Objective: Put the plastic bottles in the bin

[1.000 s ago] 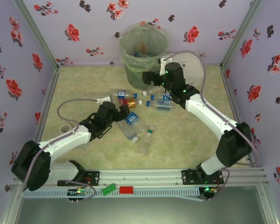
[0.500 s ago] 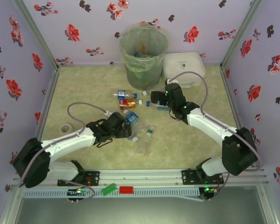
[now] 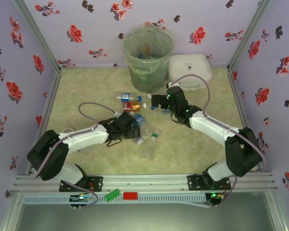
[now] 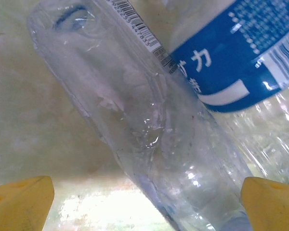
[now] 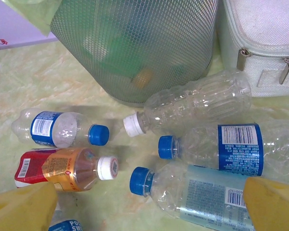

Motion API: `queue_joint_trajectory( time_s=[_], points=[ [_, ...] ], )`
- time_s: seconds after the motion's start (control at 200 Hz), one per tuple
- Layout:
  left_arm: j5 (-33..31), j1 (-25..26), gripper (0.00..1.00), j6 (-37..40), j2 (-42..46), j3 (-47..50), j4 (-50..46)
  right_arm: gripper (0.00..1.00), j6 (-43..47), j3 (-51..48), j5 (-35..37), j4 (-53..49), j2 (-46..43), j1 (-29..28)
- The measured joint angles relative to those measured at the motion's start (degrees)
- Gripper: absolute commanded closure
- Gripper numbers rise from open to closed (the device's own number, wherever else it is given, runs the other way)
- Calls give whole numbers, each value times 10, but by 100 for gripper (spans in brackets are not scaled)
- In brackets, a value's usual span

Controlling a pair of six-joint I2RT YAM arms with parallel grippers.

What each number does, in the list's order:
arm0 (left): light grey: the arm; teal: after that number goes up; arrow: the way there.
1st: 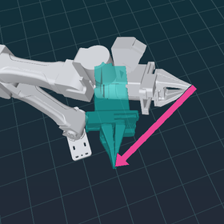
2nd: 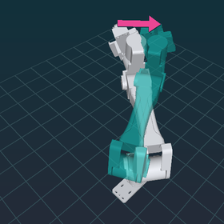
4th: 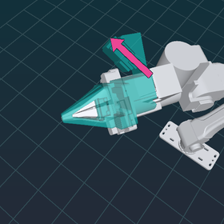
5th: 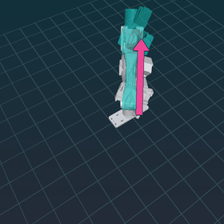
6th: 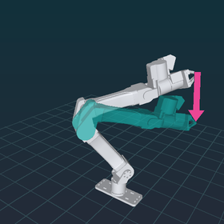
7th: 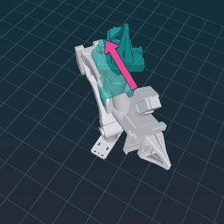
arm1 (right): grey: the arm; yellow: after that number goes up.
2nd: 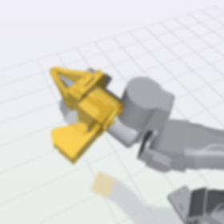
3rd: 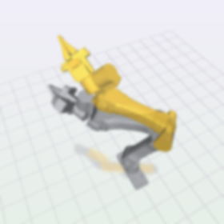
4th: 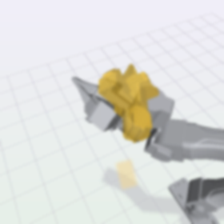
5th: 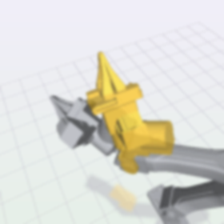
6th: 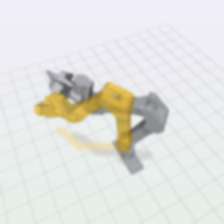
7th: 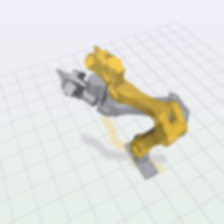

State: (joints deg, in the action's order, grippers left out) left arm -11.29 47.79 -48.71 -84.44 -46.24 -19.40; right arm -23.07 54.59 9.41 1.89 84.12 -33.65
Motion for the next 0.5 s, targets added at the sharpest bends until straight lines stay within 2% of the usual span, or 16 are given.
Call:
queue_joint_trajectory(
  time_s=[0.28, 0.5],
  points=[
    [-4, -36, 2, -15, -33, -2, 7, 1, 1, 0, 0, 1, 17, 0],
    [-7, -44, 22, -21, -35, -2, 7, 0, 1, 0, 0, 0, 28, 0]
  ],
)
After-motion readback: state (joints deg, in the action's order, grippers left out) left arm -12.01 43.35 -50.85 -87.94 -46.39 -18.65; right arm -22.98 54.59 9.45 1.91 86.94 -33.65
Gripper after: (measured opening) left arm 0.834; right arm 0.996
